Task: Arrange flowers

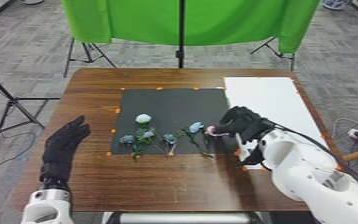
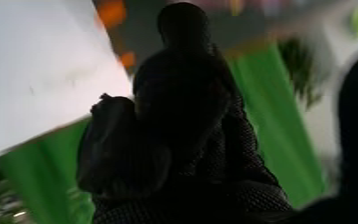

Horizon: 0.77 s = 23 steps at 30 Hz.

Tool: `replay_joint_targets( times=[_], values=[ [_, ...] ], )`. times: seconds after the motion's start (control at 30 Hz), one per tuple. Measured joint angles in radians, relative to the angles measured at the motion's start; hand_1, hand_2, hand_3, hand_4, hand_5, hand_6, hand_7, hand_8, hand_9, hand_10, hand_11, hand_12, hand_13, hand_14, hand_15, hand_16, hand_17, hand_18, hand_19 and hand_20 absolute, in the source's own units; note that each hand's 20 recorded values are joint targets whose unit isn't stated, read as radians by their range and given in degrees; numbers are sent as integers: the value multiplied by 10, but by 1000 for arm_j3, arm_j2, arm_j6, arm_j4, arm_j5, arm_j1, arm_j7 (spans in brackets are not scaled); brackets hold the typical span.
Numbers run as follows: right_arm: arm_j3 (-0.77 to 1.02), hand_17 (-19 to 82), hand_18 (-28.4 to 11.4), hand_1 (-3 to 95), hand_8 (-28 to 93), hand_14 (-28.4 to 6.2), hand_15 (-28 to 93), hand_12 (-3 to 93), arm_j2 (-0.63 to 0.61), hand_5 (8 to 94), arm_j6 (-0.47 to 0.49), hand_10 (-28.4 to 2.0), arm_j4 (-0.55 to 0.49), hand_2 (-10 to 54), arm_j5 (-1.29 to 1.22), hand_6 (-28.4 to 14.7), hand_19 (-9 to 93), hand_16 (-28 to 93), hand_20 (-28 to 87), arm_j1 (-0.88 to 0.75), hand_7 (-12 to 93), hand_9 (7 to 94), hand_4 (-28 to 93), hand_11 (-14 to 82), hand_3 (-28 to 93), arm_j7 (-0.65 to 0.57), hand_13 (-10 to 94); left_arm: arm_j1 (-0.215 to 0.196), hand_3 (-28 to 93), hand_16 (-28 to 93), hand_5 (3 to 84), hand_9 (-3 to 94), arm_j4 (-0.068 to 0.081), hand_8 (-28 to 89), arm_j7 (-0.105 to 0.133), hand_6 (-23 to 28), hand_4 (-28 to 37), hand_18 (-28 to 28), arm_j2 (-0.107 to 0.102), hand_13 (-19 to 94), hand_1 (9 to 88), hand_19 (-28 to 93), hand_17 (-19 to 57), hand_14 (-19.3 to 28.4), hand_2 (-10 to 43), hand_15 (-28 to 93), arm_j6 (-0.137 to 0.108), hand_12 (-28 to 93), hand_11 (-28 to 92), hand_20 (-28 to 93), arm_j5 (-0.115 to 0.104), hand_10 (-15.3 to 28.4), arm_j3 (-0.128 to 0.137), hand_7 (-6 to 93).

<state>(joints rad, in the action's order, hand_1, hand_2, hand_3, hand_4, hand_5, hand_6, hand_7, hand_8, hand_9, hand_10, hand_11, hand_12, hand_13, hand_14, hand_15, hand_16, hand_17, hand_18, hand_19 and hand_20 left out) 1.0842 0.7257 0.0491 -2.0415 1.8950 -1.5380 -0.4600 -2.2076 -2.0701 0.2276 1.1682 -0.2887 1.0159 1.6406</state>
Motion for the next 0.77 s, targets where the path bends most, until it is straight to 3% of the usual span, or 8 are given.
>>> replay_joint_targets(
  times=[0.07, 0.13, 0.17, 0.23, 0.33, 0.53, 0.63, 0.77],
  values=[
    [76, 467, -154, 199, -67, -115, 367, 217, 27, 651, -112, -152, -12, -42, -70, -22, 753, 291, 364, -52, 133, 776, -125, 201, 640, 44, 768, 1, 649, -1, 455, 434, 0, -62, 1, 44, -283, 136, 0, 315, 234, 106, 31, 165, 67, 217, 0, 124, 173, 194, 1, 134, -1, 106],
    [162, 290, -149, 157, -77, -134, 193, 186, 74, 628, -259, -155, -14, -22, -199, -11, 379, 227, 342, -111, 139, 679, -148, 130, 693, 143, 530, 1, 652, -1, 456, 435, 0, -62, 3, 43, -282, 137, 0, 316, 235, 107, 31, 165, 64, 218, 0, 124, 173, 194, 1, 134, -2, 107],
    [207, 171, -140, 115, -78, -101, 87, 132, 104, 510, -326, -123, -14, -14, -275, 7, 173, 179, 275, -142, 124, 442, -174, 57, 735, 212, 322, 2, 653, -1, 456, 436, 0, -62, 5, 43, -282, 136, 1, 317, 237, 108, 35, 165, 61, 218, 1, 124, 174, 195, 1, 134, -4, 107],
    [291, 86, -123, 73, -80, -68, -5, 95, 172, 339, -406, -95, -9, -23, -409, 25, 41, 131, 203, -198, 107, 291, -182, 7, 777, 355, 191, 2, 654, -3, 458, 437, 1, -63, 9, 44, -278, 132, 3, 322, 243, 121, 52, 166, 52, 217, 4, 123, 173, 203, 3, 134, -7, 105],
    [370, 67, -100, 41, -87, -50, -40, 83, 262, 269, -416, -81, 23, -25, -532, 31, 2, 114, 180, -257, 111, 256, -191, -6, 803, 524, 161, 2, 662, -6, 460, 440, 3, -62, 25, 43, -268, 128, 5, 326, 247, 124, 68, 167, 34, 213, 13, 123, 174, 212, 5, 135, -13, 105],
    [371, 84, -97, 19, -89, -65, -31, 84, 340, 278, -384, -94, 54, -25, -690, 25, 0, 113, 183, -389, 116, 285, -197, 6, 811, 725, 179, 6, 664, -8, 461, 443, 10, -61, 95, 40, -256, 119, 4, 330, 249, 89, 73, 165, 15, 202, 38, 123, 172, 204, 23, 133, -29, 106],
    [381, 92, -101, 20, -89, -73, -22, 84, 375, 289, -323, -98, 28, -24, -717, 22, 1, 114, 187, -482, 116, 296, -198, 10, 810, 821, 186, 8, 665, -9, 461, 444, 7, -62, 113, 38, -251, 120, 4, 330, 248, 78, 70, 162, 7, 191, 50, 123, 171, 202, 57, 132, -39, 108],
    [391, 98, -108, 20, -90, -79, -10, 85, 411, 300, -312, -104, -16, -20, -718, 16, 1, 114, 191, -572, 117, 300, -199, 13, 808, 822, 190, 17, 665, -11, 454, 442, -2, -64, 126, 33, -246, 127, 4, 321, 250, 65, 61, 156, -5, 138, 69, 122, 156, 193, 117, 130, -64, 106]
  ],
)
